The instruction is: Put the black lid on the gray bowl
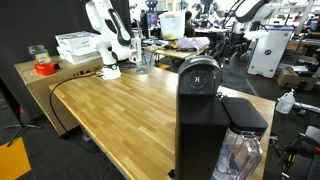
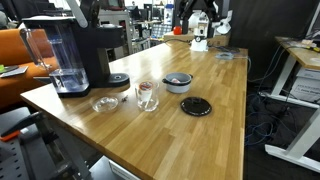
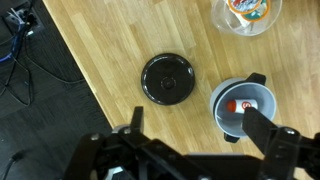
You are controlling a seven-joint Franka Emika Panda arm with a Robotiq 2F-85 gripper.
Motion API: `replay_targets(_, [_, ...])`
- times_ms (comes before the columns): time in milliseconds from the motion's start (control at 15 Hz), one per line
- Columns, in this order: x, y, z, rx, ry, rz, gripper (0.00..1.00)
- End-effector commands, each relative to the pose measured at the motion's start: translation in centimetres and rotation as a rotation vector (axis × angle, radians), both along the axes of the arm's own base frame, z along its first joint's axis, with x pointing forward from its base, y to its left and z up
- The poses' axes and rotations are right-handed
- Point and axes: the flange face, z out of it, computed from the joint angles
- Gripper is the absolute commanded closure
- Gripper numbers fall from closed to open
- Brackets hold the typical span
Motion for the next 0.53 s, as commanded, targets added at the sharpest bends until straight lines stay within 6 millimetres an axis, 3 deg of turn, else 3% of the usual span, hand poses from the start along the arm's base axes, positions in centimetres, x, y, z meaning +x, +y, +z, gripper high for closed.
replay_targets(0, [1.7, -0.3, -2.8, 0.025, 0.023, -0.010, 0.00])
replay_targets(133, [2.5, 0.4, -4.9, 0.052, 0.040, -0.017, 0.00])
replay_targets(200, [1.6, 0.5, -4.5, 0.026, 0.051, -0.003, 0.00])
replay_targets(333, [2.2, 0.8, -5.5, 0.034, 0.059, -0.003, 0.00])
replay_targets(467, [2.4, 0.7, -5.3, 0.032, 0.052, -0.006, 0.00])
